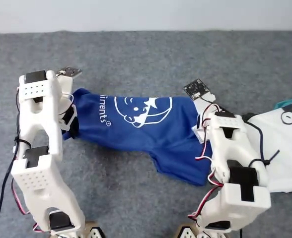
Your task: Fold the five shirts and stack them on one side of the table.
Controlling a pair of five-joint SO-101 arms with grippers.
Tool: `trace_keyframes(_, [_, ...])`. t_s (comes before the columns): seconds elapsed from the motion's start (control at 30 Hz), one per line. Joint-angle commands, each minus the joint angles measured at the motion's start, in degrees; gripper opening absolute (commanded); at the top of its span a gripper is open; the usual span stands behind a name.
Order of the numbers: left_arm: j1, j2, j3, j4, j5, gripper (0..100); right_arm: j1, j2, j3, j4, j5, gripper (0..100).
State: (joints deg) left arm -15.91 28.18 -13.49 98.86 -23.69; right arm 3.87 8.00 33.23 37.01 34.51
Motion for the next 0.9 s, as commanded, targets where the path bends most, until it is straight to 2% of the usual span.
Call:
trace_keyframes(0.0, [0.26,-3.43,-0.13,0.62,-0.18,14,-1.45,-1.45,-1.05,-0.75,0.18,1.8])
trace_keyframes(0.33, [0.26,-3.43,-0.04,0.7,-0.18,14,8.4,-9.71,-6.86,9.45,1.67,0.9])
trace_keyframes(0.43, [0.26,-3.43,-0.04,0.7,-0.18,14,9.27,-9.71,-6.15,10.07,4.04,0.9])
trace_keyframes(0.87, [-0.09,-3.34,-0.04,0.35,-0.18,14,16.22,-9.71,-5.98,10.07,4.04,1.1])
